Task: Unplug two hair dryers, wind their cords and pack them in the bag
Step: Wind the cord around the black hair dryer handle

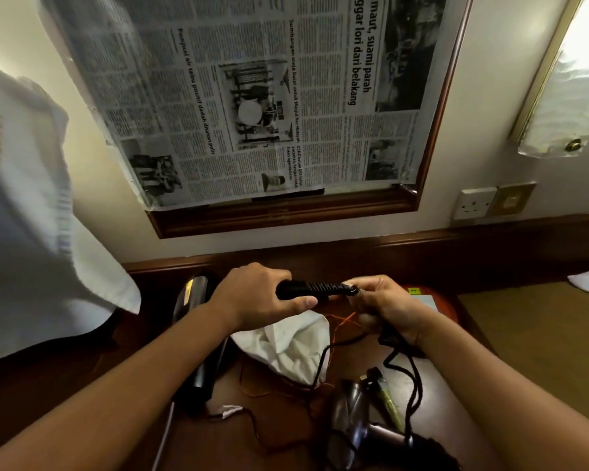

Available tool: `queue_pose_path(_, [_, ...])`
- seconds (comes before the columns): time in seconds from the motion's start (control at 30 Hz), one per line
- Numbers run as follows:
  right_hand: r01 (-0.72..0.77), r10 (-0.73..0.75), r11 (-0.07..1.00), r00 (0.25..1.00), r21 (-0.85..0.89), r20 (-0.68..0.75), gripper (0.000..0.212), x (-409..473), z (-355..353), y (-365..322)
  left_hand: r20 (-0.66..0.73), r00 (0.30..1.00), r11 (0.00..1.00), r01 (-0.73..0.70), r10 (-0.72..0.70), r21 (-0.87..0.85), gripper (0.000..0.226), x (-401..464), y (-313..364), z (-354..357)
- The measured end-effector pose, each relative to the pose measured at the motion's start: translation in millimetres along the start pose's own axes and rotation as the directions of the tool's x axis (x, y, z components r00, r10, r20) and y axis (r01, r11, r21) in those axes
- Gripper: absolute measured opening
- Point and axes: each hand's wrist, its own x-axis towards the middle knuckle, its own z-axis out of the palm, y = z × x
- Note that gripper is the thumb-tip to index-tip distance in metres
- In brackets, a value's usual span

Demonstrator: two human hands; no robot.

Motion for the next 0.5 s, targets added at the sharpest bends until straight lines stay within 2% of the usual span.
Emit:
queue_pose_path(0.1, [0.025, -0.06, 0.962, 0.991, -0.271, -0.123, 0.017, -4.2, -2.1, -13.2, 0.041, 0.999, 0.998, -0.031, 0.029, 0.059, 0.056, -3.3, 5.6, -3.8])
queue_pose_path(0.23, [0.15, -0.265, 0.822, 0.955, -0.549, -0.136, 0.011, -9.6, 1.8, -34.3, 0.121, 0.993, 0.986, -0.029, 0.009, 0.162, 0.074, -5.8, 12.2, -9.5])
queue_pose_path(0.5, [0.157, -0.413, 0.665, 0.892, -0.73, -0.183, 0.01, -16.8, 11.8, -30.1, 0.175, 0.974, 0.957, 0.09, -0.142, 0.274, 0.08, -11.2, 21.2, -4.0])
